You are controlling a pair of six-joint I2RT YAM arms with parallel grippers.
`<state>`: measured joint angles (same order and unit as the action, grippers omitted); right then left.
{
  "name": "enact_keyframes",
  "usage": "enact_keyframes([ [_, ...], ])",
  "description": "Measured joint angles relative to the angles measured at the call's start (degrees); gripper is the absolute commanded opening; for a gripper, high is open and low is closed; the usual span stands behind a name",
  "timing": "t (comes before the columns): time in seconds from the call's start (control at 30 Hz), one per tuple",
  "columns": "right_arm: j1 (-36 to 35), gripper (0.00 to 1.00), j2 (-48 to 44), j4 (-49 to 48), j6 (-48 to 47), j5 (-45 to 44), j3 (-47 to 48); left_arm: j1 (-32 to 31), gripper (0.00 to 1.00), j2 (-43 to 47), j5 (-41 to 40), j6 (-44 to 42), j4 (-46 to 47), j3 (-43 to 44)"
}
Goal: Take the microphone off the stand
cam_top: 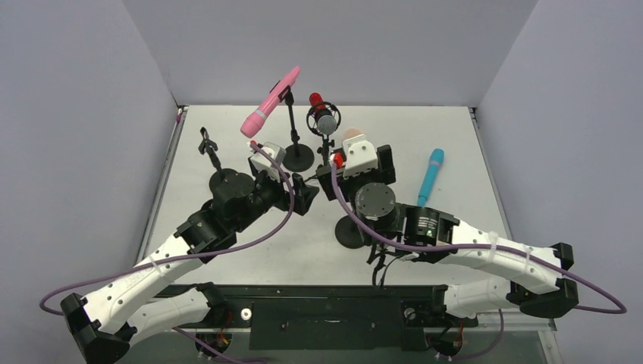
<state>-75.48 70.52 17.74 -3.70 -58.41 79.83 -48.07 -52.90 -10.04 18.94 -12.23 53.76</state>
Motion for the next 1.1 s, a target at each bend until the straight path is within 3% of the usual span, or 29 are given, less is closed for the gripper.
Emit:
enact_keyframes([
  [0.27, 1.0, 0.84, -8.3, 5.3, 1.8, 14.9, -0.2, -0.7, 0.96, -1.3, 7.7, -1.1, 13.3, -5.2],
  [0.5, 1.7, 0.84, -13.9, 7.6, 3.3, 22.7, -2.3, -4.9, 0.96, -5.4, 10.4, -3.0, 27.4, -9.2],
  [0.8, 1.7, 0.84, -21.3, 7.8, 6.4, 24.8, -5.7, -13.7, 0.96, -10.3, 3.6, -11.8, 44.5, -13.0],
  [1.1, 4.0, 0.85, -25.7, 6.6, 8.4, 23.3, -8.9, -15.6, 0.97, -18.6, -2.9, -18.0, 58.2, -14.3],
])
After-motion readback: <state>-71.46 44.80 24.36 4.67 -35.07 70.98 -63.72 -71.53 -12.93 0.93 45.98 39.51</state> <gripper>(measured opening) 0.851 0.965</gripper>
